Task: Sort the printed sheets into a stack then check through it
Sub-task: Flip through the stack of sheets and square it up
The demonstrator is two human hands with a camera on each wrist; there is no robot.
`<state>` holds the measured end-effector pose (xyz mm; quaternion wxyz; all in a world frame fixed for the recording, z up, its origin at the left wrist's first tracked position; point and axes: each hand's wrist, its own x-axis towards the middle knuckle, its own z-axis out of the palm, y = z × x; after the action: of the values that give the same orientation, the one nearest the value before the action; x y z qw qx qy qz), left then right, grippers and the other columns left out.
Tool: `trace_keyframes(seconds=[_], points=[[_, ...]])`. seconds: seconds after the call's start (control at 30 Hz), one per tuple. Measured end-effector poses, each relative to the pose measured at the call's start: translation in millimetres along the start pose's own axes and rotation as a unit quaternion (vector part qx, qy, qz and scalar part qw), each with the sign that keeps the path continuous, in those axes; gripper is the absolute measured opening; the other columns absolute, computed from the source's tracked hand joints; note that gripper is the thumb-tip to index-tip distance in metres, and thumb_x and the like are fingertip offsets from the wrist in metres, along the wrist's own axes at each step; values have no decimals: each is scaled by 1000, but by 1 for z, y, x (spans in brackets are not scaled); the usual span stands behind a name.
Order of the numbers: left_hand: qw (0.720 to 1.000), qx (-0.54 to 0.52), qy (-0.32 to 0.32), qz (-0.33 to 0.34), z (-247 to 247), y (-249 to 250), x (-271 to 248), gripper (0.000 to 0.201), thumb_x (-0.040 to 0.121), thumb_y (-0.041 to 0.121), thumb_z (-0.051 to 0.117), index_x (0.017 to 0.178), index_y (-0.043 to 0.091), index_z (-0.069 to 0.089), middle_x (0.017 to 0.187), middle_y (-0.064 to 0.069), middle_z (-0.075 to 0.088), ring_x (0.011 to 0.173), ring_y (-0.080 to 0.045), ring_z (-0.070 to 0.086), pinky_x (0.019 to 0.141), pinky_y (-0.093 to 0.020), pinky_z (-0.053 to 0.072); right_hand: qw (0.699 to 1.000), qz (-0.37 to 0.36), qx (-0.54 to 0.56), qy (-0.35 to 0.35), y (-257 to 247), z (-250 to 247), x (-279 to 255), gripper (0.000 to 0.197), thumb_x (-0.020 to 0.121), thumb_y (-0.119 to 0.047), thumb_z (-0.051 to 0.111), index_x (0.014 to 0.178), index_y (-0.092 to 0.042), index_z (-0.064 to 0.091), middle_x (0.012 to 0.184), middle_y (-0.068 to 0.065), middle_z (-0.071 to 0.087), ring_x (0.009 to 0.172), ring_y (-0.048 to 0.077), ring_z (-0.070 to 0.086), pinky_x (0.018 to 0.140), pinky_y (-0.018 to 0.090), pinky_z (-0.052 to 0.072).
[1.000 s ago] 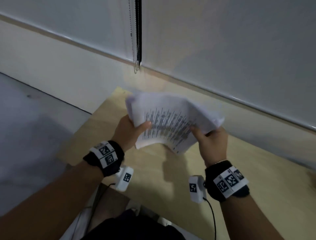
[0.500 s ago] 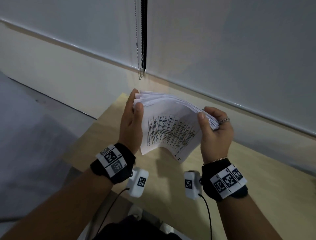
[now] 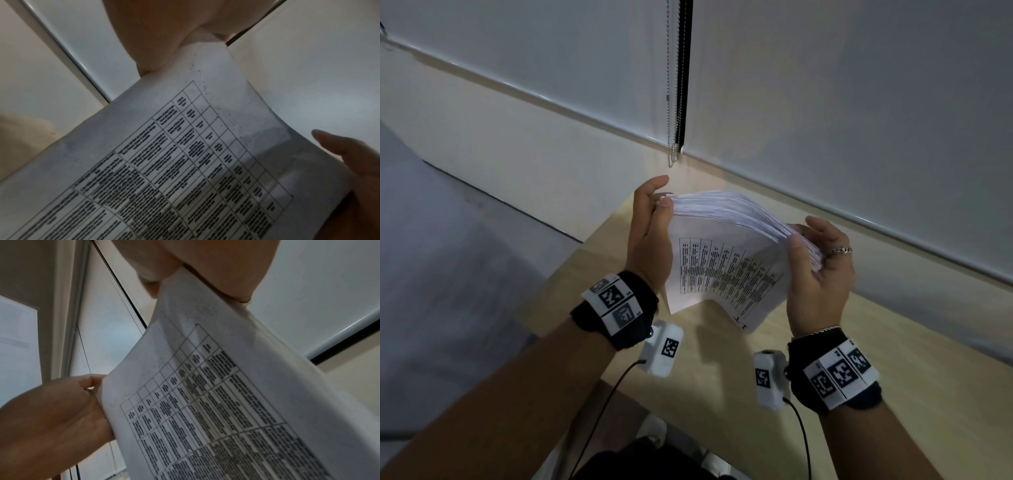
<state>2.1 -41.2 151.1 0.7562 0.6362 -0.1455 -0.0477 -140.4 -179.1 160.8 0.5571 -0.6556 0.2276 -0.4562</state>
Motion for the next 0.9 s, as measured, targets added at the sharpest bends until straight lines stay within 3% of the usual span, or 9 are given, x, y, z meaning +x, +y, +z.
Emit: trace_keyframes(seconds=[0.07, 0.13, 0.2, 0.3, 0.4, 0.47, 0.6, 0.77, 0.9], points=[[1000, -21, -8, -5, -1, 0, 3, 39, 93, 29, 45, 132, 28, 44, 102, 10, 60, 99, -4, 59, 95, -26, 46, 1000, 12, 9, -26, 3, -5, -2, 45, 82, -7, 75, 120, -14, 53, 106, 5, 69, 103, 17, 67, 86, 25, 56], [999, 13, -44, -1, -6, -2, 5, 55, 91, 33, 50, 143, 24, 33, 104, 11, 60, 93, 6, 61, 88, -13, 46, 999, 31, -1, -33, 8, -11, -1, 54, 76, -9, 81, 122, -17, 53, 109, 4, 69, 101, 17, 69, 84, 26, 57], [993, 57, -100, -12, -12, -9, 7, 73, 86, 35, 62, 148, 28, 24, 113, 8, 58, 92, 9, 62, 84, -10, 48, 998, 59, -5, -31, 15, -15, 3, 51, 74, -5, 82, 119, -10, 58, 103, 2, 70, 91, 9, 70, 79, 24, 57], [981, 100, -165, -15, -17, -17, 6, 91, 76, 23, 81, 146, 32, 23, 117, 2, 55, 98, -1, 63, 90, -20, 51, 996, 77, -24, -40, 24, -15, 9, 28, 72, -1, 82, 96, 3, 68, 77, -11, 72, 72, 4, 67, 69, 26, 54], [978, 116, -174, 7, -17, -20, 9, 84, 76, -3, 78, 141, 21, 28, 99, 3, 52, 76, 6, 60, 74, -13, 49, 995, 93, 9, -36, 26, -18, 12, 23, 71, 3, 82, 89, 2, 68, 72, -13, 72, 69, 5, 66, 66, 23, 54], [980, 103, -170, 13, -20, -20, 10, 74, 76, -3, 74, 133, 21, 34, 96, 2, 52, 72, 5, 58, 71, -13, 49, 995, 91, 18, -45, 25, -21, 12, 26, 70, 4, 81, 92, 1, 68, 76, -11, 74, 72, 5, 68, 67, 21, 54], [990, 45, -135, 19, -25, -20, 7, 61, 75, 25, 73, 128, 31, 42, 108, 5, 61, 91, -7, 64, 79, -24, 53, 995, 80, 18, -49, 18, -24, 12, 43, 68, 5, 82, 107, -3, 64, 95, -2, 71, 82, 4, 68, 74, 20, 57], [985, 69, -152, 53, -18, -17, -2, 73, 86, 30, 67, 147, 17, 29, 142, 3, 50, 125, -1, 55, 97, -14, 45, 995, 81, 9, -57, 16, -19, 13, 49, 68, 5, 83, 110, -11, 63, 101, 0, 69, 87, 6, 68, 79, 24, 58], [983, 72, -167, 34, -18, -16, 7, 86, 82, 41, 65, 152, 10, 23, 146, 2, 47, 126, 5, 52, 98, -12, 42, 995, 80, 0, -61, 18, -19, 12, 48, 69, 5, 82, 111, -6, 62, 99, -2, 68, 83, 0, 67, 74, 17, 56]])
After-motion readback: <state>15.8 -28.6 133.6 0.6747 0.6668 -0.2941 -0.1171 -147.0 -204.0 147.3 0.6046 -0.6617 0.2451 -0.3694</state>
